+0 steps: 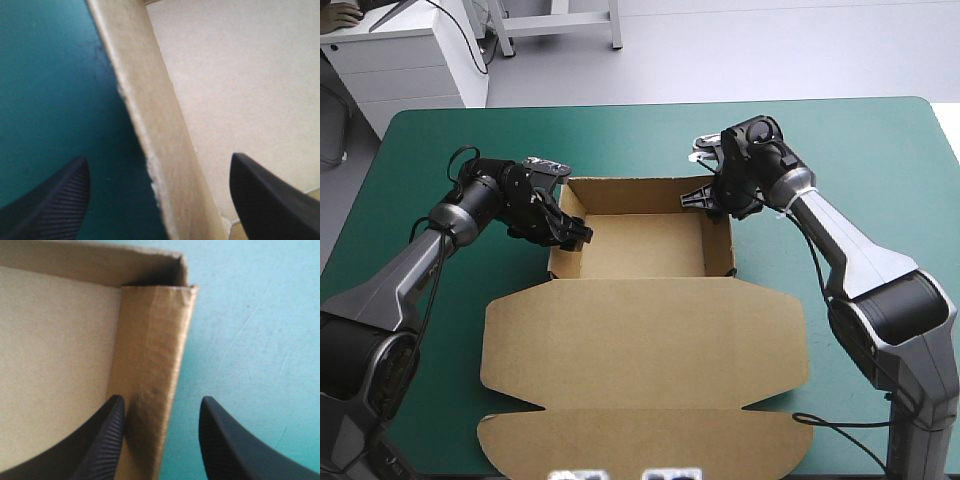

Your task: Fold the box

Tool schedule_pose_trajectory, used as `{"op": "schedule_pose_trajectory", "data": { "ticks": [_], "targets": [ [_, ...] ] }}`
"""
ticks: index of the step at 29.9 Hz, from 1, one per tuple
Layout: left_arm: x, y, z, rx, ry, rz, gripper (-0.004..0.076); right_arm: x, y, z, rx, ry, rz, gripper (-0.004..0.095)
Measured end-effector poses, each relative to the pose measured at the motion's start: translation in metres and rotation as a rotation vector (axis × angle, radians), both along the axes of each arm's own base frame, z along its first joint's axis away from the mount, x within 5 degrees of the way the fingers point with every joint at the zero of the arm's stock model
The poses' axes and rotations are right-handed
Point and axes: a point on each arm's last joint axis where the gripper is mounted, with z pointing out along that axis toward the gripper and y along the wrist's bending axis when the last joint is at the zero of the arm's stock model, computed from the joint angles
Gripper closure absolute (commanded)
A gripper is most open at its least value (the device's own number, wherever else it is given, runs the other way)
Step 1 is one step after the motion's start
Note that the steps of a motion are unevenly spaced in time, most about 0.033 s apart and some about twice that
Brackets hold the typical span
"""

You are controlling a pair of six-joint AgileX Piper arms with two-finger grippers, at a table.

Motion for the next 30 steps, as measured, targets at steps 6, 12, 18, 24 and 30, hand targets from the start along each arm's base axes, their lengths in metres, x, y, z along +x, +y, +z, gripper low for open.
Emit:
{"op": "schedule_pose_trajectory", "data": {
  "ticks": [6,12,18,24,30],
  "targets": [
    [-0.002,0.000,0.002,0.002,0.007,-0.002,0.0132,0.002,0.000,0.014,0.013,-0.043,0.007,0.0471],
    [-0.008,0.002,0.042,-0.021,-0.066,-0.010,0.0132,-0.008,-0.004,0.060,0.063,-0.161,0.014,0.0471],
    [-0.025,0.006,0.101,-0.040,-0.127,-0.030,0.0132,-0.029,-0.014,0.100,0.094,-0.249,0.034,0.0482],
    [-0.055,0.015,0.146,-0.071,-0.222,-0.038,0.0225,-0.039,-0.019,0.116,0.112,-0.285,0.030,0.0481],
    [-0.099,0.029,0.177,-0.087,-0.320,-0.038,0.0677,-0.039,-0.019,0.107,0.111,-0.251,0.013,0.0481]
  ]
}}
